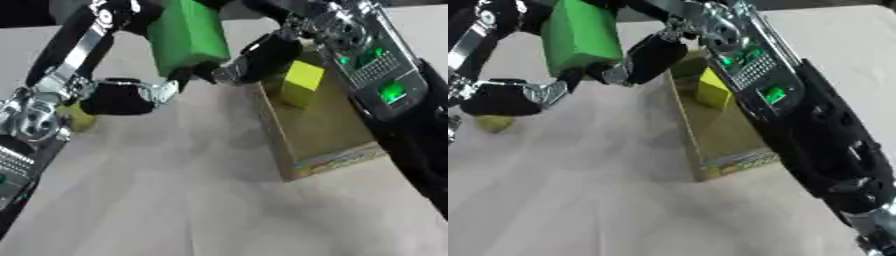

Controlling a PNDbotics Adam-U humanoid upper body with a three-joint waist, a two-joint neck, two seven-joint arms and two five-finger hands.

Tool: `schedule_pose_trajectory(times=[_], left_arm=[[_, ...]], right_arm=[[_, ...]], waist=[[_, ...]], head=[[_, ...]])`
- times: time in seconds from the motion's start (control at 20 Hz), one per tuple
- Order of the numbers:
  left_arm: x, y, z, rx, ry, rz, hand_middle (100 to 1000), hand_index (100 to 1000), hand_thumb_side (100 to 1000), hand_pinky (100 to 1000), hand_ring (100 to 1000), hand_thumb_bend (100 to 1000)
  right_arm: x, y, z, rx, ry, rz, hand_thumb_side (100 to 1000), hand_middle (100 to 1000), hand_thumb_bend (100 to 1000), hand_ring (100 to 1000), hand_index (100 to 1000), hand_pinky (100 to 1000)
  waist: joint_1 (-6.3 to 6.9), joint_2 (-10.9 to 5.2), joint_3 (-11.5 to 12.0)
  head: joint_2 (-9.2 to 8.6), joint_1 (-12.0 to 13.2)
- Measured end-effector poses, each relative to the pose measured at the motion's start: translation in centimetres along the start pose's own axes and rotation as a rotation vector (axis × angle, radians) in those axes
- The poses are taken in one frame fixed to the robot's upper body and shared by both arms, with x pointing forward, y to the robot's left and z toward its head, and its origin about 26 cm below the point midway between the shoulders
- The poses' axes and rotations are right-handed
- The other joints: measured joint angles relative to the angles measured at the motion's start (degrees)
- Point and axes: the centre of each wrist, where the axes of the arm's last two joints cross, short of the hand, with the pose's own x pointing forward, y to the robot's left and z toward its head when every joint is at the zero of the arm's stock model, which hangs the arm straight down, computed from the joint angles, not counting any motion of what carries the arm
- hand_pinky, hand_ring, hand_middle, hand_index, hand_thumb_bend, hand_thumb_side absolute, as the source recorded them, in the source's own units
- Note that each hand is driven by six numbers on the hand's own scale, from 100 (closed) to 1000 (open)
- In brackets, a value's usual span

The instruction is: Pick up the objects with one hand, pass them to the other hand, and then place them into the box on the other side of the table.

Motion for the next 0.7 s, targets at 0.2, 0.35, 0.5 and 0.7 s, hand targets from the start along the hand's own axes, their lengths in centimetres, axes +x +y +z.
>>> schedule_pose_trajectory(times=[0.2, 0.35, 0.5, 0.7], left_arm=[[-0.04, -0.02, 0.00, 0.003, 0.002, -0.013, 726, 834, 643, 886, 761, 556], [-0.04, -0.09, 0.01, 0.007, 0.009, -0.032, 743, 860, 766, 907, 778, 666], [-0.05, -0.12, 0.02, 0.016, 0.022, -0.049, 752, 874, 836, 919, 787, 751], [-0.05, -0.12, 0.02, 0.028, 0.037, -0.069, 759, 889, 968, 927, 794, 932]], right_arm=[[-0.03, -0.01, 0.02, -0.006, 0.006, -0.007, 105, 620, 219, 718, 606, 870], [-0.12, -0.19, 0.12, -0.015, 0.014, -0.011, 107, 621, 211, 716, 589, 870], [-0.31, -0.52, 0.31, -0.025, 0.026, -0.013, 108, 621, 208, 715, 584, 870], [-0.36, -0.58, 0.36, -0.027, 0.031, -0.023, 111, 621, 205, 714, 578, 870]], waist=[[0.00, 0.00, 0.03], [0.00, 0.00, 0.05], [0.00, 0.00, 0.05], [0.00, 0.00, 0.05]], head=[[0.00, 0.00], [-0.01, 0.00], [-0.07, -0.02], [-0.15, -0.09]])
